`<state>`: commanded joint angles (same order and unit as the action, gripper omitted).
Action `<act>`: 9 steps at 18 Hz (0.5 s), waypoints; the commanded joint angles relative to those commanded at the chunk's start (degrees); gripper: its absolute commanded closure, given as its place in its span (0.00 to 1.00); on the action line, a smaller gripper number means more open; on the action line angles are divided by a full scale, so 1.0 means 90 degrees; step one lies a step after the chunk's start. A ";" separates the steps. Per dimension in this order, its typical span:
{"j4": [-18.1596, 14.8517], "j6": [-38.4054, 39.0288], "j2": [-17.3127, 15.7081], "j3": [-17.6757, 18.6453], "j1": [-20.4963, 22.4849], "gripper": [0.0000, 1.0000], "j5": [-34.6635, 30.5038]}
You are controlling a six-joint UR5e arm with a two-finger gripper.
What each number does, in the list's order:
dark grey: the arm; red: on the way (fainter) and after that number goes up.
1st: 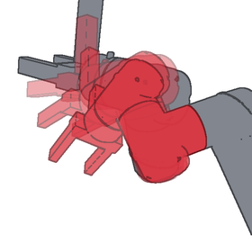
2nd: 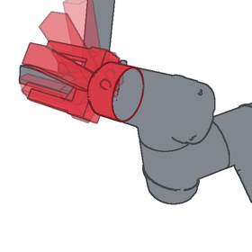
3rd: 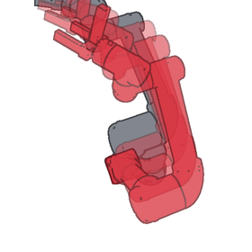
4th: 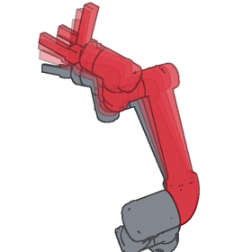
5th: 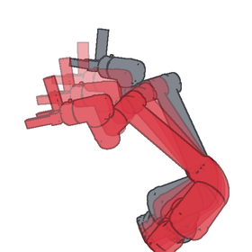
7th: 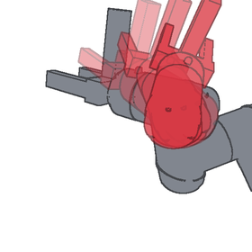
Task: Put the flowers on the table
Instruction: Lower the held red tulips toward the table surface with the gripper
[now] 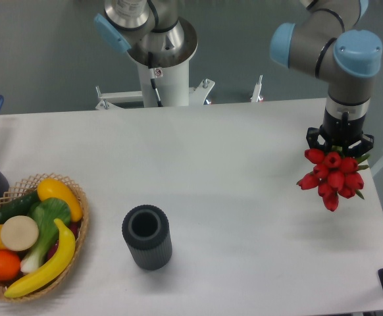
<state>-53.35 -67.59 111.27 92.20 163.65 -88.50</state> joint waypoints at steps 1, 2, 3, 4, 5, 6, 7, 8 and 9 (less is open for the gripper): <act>0.0010 0.0000 0.0020 -0.0010 -0.0010 0.91 0.0000; 0.0010 -0.0010 0.0068 -0.0020 -0.0020 0.91 0.0000; 0.0020 -0.0019 0.0117 -0.0029 -0.0029 0.91 0.0000; 0.0039 -0.0068 0.0195 -0.0078 -0.0059 0.90 0.0000; 0.0039 -0.0097 0.0263 -0.0127 -0.0127 0.89 0.0000; 0.0039 -0.0107 0.0293 -0.0175 -0.0166 0.88 0.0010; 0.0049 -0.0098 0.0322 -0.0195 -0.0176 0.88 0.0019; 0.0030 -0.0098 0.0342 -0.0195 -0.0186 0.88 0.0019; 0.0029 -0.0098 0.0342 -0.0176 -0.0215 0.87 0.0029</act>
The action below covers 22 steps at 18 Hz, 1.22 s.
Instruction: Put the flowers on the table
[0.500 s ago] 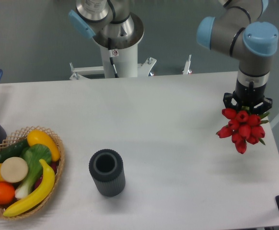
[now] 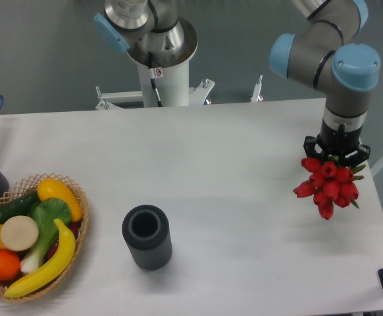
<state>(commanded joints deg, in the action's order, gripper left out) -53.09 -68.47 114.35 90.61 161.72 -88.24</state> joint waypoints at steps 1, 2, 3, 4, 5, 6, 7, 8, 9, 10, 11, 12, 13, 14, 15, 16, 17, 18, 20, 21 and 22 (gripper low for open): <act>0.0019 -0.0010 0.0010 0.0029 -0.0039 0.87 0.0000; 0.0020 -0.0010 0.0039 0.0049 -0.0059 0.87 0.0000; 0.0020 -0.0010 0.0107 0.0049 -0.0117 0.84 0.0000; 0.0020 -0.0010 0.0165 0.0039 -0.0233 0.81 -0.0010; 0.0000 0.0000 0.0205 0.0030 -0.0302 0.77 -0.0010; -0.0010 0.0019 0.0224 0.0039 -0.0322 0.71 0.0010; -0.0019 0.0049 0.0234 0.0049 -0.0352 0.65 0.0039; -0.0020 0.0049 0.0302 0.0030 -0.0439 0.54 0.0039; -0.0020 0.0058 0.0351 0.0010 -0.0459 0.43 0.0049; 0.0048 0.0049 0.0410 -0.0009 -0.0469 0.33 0.0049; 0.0155 0.0049 0.0439 -0.0019 -0.0488 0.16 0.0078; 0.0234 0.0049 0.0459 -0.0010 -0.0489 0.04 0.0127; 0.0234 0.0058 0.0469 -0.0010 -0.0498 0.01 0.0204; 0.0234 0.0059 0.0478 0.0010 -0.0498 0.00 0.0263; 0.0234 0.0068 0.0479 0.0010 -0.0498 0.00 0.0293; 0.0234 0.0068 0.0459 -0.0009 -0.0498 0.00 0.0293; 0.0234 0.0068 0.0430 -0.0010 -0.0498 0.00 0.0283; 0.0234 0.0068 0.0410 -0.0010 -0.0489 0.00 0.0283; 0.0225 0.0000 0.0391 -0.0029 -0.0440 0.00 0.0283; 0.0176 -0.0019 0.0371 -0.0039 -0.0401 0.00 0.0293; 0.0166 -0.0039 0.0352 -0.0039 -0.0401 0.00 0.0332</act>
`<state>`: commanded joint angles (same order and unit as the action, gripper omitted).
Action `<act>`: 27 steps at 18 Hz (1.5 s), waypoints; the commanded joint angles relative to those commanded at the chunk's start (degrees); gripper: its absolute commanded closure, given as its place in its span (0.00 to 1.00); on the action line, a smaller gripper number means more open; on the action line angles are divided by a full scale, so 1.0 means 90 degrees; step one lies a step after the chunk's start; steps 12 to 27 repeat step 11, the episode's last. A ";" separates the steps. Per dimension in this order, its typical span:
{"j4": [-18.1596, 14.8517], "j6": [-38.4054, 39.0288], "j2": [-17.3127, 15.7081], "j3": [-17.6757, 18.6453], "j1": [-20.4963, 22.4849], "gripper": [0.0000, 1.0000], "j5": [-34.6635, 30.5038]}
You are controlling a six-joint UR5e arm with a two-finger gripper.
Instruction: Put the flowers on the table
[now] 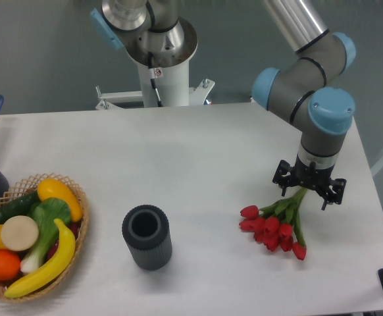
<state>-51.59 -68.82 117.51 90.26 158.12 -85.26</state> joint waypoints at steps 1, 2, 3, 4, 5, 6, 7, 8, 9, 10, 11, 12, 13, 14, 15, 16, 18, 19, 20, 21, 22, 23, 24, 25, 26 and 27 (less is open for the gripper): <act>0.0000 -0.0078 -0.0020 0.0019 -0.0010 0.00 0.0049; 0.0000 -0.0107 -0.0068 0.0029 -0.0029 0.00 0.0049; 0.0019 -0.0108 -0.0078 0.0049 -0.0029 0.00 0.0020; 0.0048 -0.0108 -0.0078 0.0049 -0.0029 0.00 0.0001; 0.0068 -0.0117 -0.0088 0.0049 -0.0029 0.00 0.0000; 0.0088 -0.0117 -0.0088 0.0039 -0.0010 0.00 -0.0009; 0.0097 -0.0117 -0.0107 0.0058 0.0010 0.00 -0.0029; 0.0107 -0.0127 -0.0117 0.0059 0.0048 0.00 -0.0039; 0.0107 -0.0127 -0.0117 0.0059 0.0049 0.00 -0.0087; 0.0107 -0.0127 -0.0117 0.0068 0.0068 0.00 -0.0136; 0.0117 -0.0127 -0.0117 0.0068 0.0088 0.00 -0.0175; 0.0117 -0.0127 -0.0117 0.0068 0.0088 0.00 -0.0175; 0.0117 -0.0127 -0.0117 0.0068 0.0088 0.00 -0.0175; 0.0117 -0.0127 -0.0117 0.0068 0.0088 0.00 -0.0175; 0.0117 -0.0127 -0.0117 0.0068 0.0088 0.00 -0.0175; 0.0117 -0.0127 -0.0117 0.0068 0.0088 0.00 -0.0175; 0.0117 -0.0127 -0.0117 0.0068 0.0088 0.00 -0.0175; 0.0117 -0.0127 -0.0117 0.0068 0.0088 0.00 -0.0175; 0.0117 -0.0127 -0.0117 0.0068 0.0088 0.00 -0.0175; 0.0117 -0.0127 -0.0117 0.0068 0.0088 0.00 -0.0175; 0.0117 -0.0127 -0.0117 0.0068 0.0088 0.00 -0.0175; 0.0117 -0.0127 -0.0117 0.0068 0.0088 0.00 -0.0175; 0.0117 -0.0127 -0.0117 0.0068 0.0088 0.00 -0.0175; 0.0117 -0.0127 -0.0117 0.0068 0.0088 0.00 -0.0175; 0.0117 -0.0127 -0.0117 0.0068 0.0088 0.00 -0.0175; 0.0117 -0.0127 -0.0117 0.0068 0.0088 0.00 -0.0175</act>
